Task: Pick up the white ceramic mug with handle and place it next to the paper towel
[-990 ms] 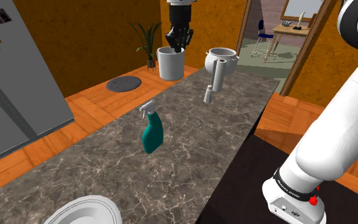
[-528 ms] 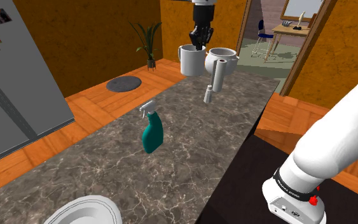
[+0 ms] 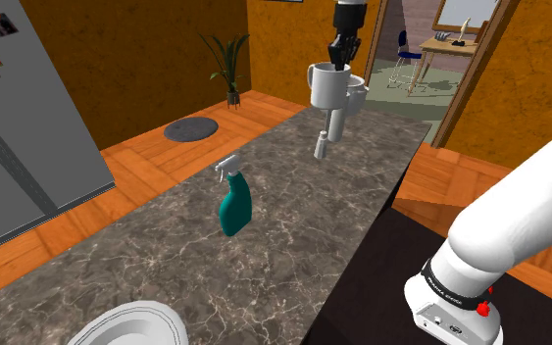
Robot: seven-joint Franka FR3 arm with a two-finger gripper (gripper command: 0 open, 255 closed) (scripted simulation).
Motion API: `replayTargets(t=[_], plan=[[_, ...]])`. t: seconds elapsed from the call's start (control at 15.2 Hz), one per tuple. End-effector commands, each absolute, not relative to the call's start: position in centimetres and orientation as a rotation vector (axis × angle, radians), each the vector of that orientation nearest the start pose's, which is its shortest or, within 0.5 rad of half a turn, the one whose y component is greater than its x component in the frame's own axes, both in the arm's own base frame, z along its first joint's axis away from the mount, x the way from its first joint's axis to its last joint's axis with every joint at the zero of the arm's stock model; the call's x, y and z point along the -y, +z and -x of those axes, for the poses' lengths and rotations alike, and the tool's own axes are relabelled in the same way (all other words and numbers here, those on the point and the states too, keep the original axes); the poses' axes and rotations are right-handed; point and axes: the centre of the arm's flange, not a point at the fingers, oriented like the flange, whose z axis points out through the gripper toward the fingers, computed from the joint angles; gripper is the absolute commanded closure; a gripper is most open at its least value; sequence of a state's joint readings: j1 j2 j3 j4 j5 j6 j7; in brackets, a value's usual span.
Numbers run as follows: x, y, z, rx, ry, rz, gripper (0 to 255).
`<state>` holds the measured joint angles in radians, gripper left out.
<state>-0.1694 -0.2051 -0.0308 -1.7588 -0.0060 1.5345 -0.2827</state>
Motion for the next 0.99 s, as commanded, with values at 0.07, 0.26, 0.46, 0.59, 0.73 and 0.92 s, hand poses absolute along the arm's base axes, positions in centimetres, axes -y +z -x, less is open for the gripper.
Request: replayTargets(t=[0.07, 0.26, 0.46, 0.59, 0.73, 0.92], plan=[[13.6, 63.8, -46.3, 0.133, 0.029, 3.134, 255], [17.4, 63.8, -45.1, 0.133, 0.029, 3.134, 255], [21.1, 63.8, -43.9, 0.133, 0.029, 3.134, 255], [23.7, 63.8, -43.2, 0.133, 0.029, 3.134, 255], [26.2, 63.8, -42.4, 0.133, 0.029, 3.134, 255], [28.9, 63.3, -41.5, 0.133, 0.029, 3.134, 255]])
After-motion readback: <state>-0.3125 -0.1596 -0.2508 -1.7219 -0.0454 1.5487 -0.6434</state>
